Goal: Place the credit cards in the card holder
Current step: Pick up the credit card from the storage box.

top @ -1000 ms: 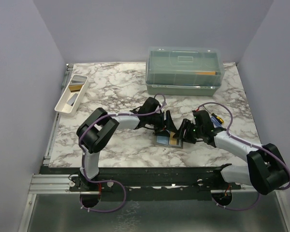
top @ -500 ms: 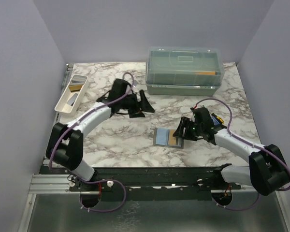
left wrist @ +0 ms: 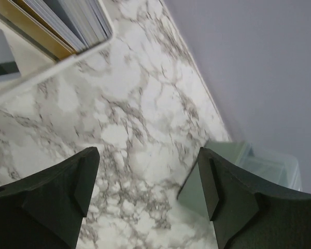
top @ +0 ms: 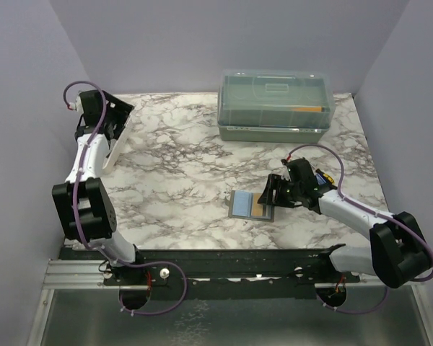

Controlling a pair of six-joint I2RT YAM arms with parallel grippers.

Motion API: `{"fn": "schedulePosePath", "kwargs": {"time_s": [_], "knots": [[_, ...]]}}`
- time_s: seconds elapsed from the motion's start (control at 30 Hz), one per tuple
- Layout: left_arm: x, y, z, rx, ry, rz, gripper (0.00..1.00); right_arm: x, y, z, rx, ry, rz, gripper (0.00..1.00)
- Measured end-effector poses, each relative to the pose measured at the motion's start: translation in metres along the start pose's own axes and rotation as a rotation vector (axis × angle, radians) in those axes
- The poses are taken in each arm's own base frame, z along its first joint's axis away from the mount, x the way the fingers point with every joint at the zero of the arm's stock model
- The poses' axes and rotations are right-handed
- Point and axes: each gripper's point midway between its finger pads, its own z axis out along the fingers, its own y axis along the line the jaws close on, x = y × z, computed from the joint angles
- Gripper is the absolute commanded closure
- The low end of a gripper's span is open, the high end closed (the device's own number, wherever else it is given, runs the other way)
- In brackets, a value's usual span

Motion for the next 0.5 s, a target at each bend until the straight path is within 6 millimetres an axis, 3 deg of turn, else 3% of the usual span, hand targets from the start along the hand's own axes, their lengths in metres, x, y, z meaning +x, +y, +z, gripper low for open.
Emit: {"fn": "schedulePosePath", "kwargs": {"time_s": [0.13, 0.27, 0.5], "knots": [[-0.036, 0.034, 0.039, -0.112, -0.128, -0.111, 0.16, 0.0, 0.0, 0.0, 0.0, 0.0, 0.0, 0.33], [-0.05, 0.072, 0.071, -0.196, -0.204, -0.209, 0.17, 0.0, 0.0, 0.0, 0.002, 0.0, 0.0, 0.33], [-0.076, 0.104, 0.102, -0.209, -0.313, -0.264, 0.17, 0.002, -0.002, -0.001, 0.012, 0.008, 0.004, 0.33]]}}
